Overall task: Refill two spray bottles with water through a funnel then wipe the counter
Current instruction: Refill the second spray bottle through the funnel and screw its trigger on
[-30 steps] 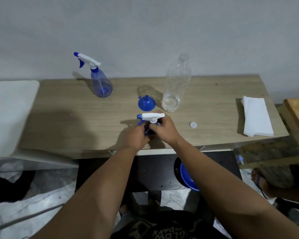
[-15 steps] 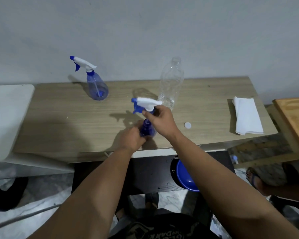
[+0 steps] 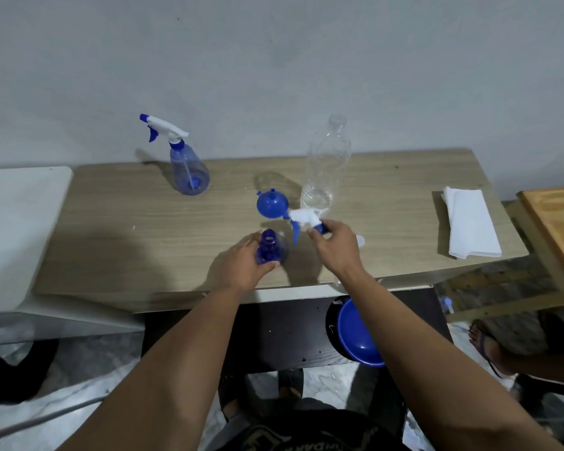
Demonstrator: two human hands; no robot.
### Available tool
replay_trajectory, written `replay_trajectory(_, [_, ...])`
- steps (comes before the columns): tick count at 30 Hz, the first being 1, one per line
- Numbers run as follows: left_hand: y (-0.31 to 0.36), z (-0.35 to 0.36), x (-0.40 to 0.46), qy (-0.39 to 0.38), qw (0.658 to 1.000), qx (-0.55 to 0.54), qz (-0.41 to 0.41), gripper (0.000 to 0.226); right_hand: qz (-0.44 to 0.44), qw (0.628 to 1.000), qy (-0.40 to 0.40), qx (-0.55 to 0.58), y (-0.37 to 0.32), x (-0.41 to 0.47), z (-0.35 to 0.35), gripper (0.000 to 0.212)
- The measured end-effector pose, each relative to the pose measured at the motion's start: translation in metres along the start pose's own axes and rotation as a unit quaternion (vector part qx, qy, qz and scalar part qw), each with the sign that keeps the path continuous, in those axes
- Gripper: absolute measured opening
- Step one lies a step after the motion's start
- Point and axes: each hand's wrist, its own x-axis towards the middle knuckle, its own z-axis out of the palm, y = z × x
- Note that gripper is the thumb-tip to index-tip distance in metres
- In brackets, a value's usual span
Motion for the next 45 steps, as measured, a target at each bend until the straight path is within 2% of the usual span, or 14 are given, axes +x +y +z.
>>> replay_trajectory(3, [-0.004, -0.003, -0.002, -0.003, 1.0, -0.012, -0.008, 0.068, 0.077, 0.996, -0.037, -0.041, 0.028, -0.006, 0.012, 0.029])
replay_trajectory(6, [-0.007, -0.005, -0.002, -0.005, 1.0, -0.018, -0.01, 0.07, 0.094, 0.99, -0.055, -0.088, 0.044, -0.011, 0.021, 0.031])
replay_trajectory(11, [-0.013, -0.01, -0.001, 0.001, 1.0, 0.008, -0.012, 0.071, 0.095, 0.975, -0.006, -0.203, 0.042, -0.019, 0.023, 0.039])
replay_trajectory(16, [-0.018, -0.016, 0.007, -0.01, 1.0, 0.02, 0.001, 0.076, -0.033, 0.996, 0.053, -0.064, -0.003, -0.021, 0.024, 0.038])
replay_trajectory(18, [-0.019, -0.018, 0.011, -0.023, 0.999, 0.023, -0.001, 0.073, -0.069, 0.995, 0.016, -0.065, -0.037, 0.001, 0.031, 0.037])
replay_trajectory(21, [-0.025, -0.02, 0.02, -0.031, 0.999, 0.022, -0.001, 0.063, -0.07, 0.983, -0.086, -0.146, -0.084, 0.05, 0.048, 0.047])
replay_trajectory(26, [-0.034, -0.026, 0.027, -0.054, 0.998, 0.022, -0.013, 0.077, -0.057, 0.912, -0.167, -0.369, -0.111, 0.113, 0.083, 0.062])
replay_trajectory(29, [-0.039, -0.026, 0.029, -0.07, 0.997, -0.009, -0.034, 0.08, -0.043, 0.875, -0.228, -0.426, -0.101, 0.132, 0.099, 0.063])
replay_trajectory(34, [-0.041, -0.027, 0.031, -0.086, 0.994, -0.043, -0.044, 0.076, -0.037, 0.872, -0.216, -0.439, -0.096, 0.129, 0.098, 0.068])
replay_trajectory(37, [-0.041, -0.03, 0.028, -0.083, 0.996, -0.031, -0.027, 0.078, -0.05, 0.887, -0.2, -0.413, -0.094, 0.122, 0.092, 0.065])
replay_trajectory(39, [-0.041, -0.032, 0.026, -0.075, 0.997, -0.019, -0.026, 0.078, -0.032, 0.92, -0.187, -0.344, -0.094, 0.118, 0.088, 0.072])
replay_trajectory(42, [-0.039, -0.034, 0.023, -0.048, 0.999, 0.007, -0.01, 0.079, 0.006, 0.98, -0.177, -0.087, -0.103, 0.109, 0.077, 0.107])
replay_trajectory(43, [-0.037, -0.034, 0.022, -0.049, 0.999, 0.01, -0.01, 0.08, 0.012, 0.986, -0.166, -0.001, -0.108, 0.105, 0.071, 0.112])
replay_trajectory(45, [-0.034, -0.032, 0.022, -0.055, 0.998, 0.001, -0.027, 0.08, 0.009, 0.985, -0.133, 0.111, -0.116, 0.093, 0.059, 0.102])
